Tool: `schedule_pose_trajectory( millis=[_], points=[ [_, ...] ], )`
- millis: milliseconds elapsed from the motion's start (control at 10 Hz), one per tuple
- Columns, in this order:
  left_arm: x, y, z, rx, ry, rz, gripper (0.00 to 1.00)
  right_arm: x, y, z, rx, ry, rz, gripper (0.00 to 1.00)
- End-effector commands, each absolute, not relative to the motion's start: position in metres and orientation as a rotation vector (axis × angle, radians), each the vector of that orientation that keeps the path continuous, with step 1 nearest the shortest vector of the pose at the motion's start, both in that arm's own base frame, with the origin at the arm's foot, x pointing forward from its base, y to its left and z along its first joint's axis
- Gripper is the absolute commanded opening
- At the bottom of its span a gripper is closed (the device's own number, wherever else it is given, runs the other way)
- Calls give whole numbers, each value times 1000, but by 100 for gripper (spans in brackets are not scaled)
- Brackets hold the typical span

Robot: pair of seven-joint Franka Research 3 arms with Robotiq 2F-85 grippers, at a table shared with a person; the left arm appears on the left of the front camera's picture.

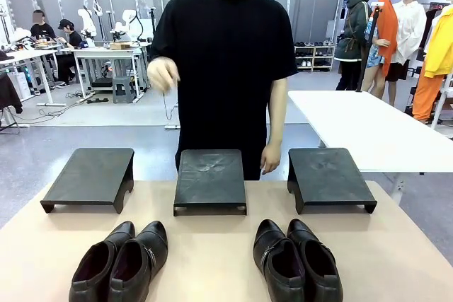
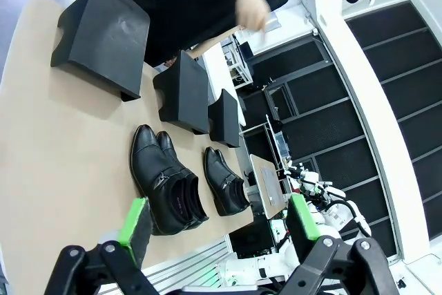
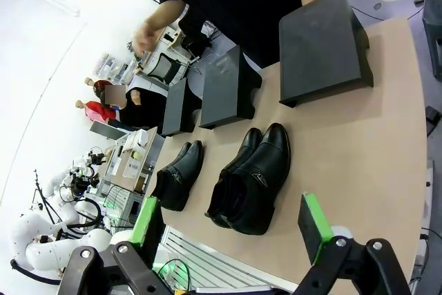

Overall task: Place the shoes on the stand as instructed by the person.
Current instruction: Pick up one pair of Shoes and place it on the Shoes Stand indicated by the person.

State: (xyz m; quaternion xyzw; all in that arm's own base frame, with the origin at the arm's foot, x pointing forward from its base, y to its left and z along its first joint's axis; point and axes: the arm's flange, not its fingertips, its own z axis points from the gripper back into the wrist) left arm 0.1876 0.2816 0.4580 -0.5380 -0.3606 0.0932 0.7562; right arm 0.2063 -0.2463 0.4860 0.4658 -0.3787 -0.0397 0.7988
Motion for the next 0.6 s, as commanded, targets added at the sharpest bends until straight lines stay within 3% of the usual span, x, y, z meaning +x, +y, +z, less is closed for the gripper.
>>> schedule_pose_trajectory(
  millis=[0, 500],
  points=[
    [188, 283, 458, -1182, -814, 179, 100, 206, -247, 486, 1004, -829, -70, 100],
    [188, 283, 458, -1182, -814, 179, 100, 206, -247, 486, 1004, -829, -70, 100]
  ],
)
